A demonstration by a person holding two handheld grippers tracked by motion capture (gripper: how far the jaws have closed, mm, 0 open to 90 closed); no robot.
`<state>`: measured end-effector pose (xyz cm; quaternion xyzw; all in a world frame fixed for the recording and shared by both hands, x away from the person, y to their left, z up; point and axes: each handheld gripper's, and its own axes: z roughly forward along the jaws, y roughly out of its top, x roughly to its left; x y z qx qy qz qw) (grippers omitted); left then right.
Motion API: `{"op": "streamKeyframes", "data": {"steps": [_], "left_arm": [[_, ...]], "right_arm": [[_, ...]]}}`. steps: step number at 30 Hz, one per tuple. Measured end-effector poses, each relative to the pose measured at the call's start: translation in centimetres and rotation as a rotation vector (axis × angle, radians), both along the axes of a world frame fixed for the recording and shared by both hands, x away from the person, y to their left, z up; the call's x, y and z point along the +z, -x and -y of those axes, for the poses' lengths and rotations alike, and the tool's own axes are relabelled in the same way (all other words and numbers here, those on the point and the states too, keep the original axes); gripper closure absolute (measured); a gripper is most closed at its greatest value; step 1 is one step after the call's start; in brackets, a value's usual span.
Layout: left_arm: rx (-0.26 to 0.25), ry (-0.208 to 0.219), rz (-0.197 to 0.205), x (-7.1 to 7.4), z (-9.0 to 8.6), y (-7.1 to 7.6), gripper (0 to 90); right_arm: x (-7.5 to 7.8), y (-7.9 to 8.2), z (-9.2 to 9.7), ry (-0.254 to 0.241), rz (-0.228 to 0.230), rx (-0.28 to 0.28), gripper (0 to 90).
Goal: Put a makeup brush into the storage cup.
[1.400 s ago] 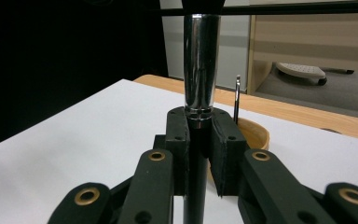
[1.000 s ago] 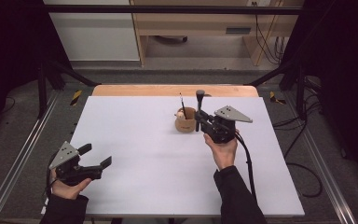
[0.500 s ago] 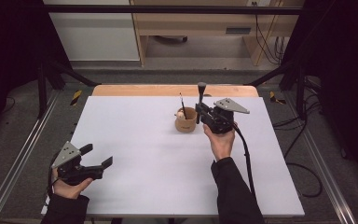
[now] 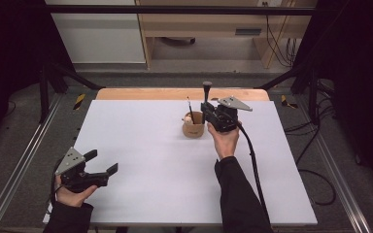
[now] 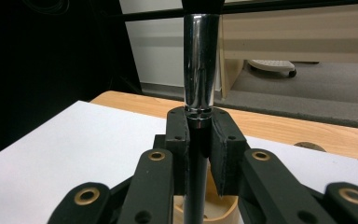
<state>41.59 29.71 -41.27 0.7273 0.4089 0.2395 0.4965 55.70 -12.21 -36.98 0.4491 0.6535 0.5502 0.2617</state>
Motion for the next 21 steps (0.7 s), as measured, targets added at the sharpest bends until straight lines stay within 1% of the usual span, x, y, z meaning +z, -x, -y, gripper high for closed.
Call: {"op": "streamKeyframes", "data": {"steps": [4,7,10,13,21], "left_arm": [[0.001,0.000,0.001,0.0,0.0,0.0,5.9],[0.001,0.001,0.002,0.0,-0.1,0.0,5.9],[0.002,0.003,0.002,0.0,-0.1,0.0,5.9],[0.003,0.002,0.003,0.0,-0.1,0.0,5.9],[0.003,0.002,0.006,0.1,-0.1,0.0,5.9]], "right_arm": [[-0.1,-0.5,-0.2,-0.003,-0.001,-0.004,79.2],[-0.4,-1.0,-0.3,-0.014,-0.012,-0.008,79.3],[-0.8,-1.4,-0.3,-0.012,-0.023,-0.016,79.2],[-1.1,-1.8,-0.3,-0.018,-0.025,-0.019,79.3],[-1.5,-2.9,-0.9,-0.005,-0.025,-0.032,79.2]]}}
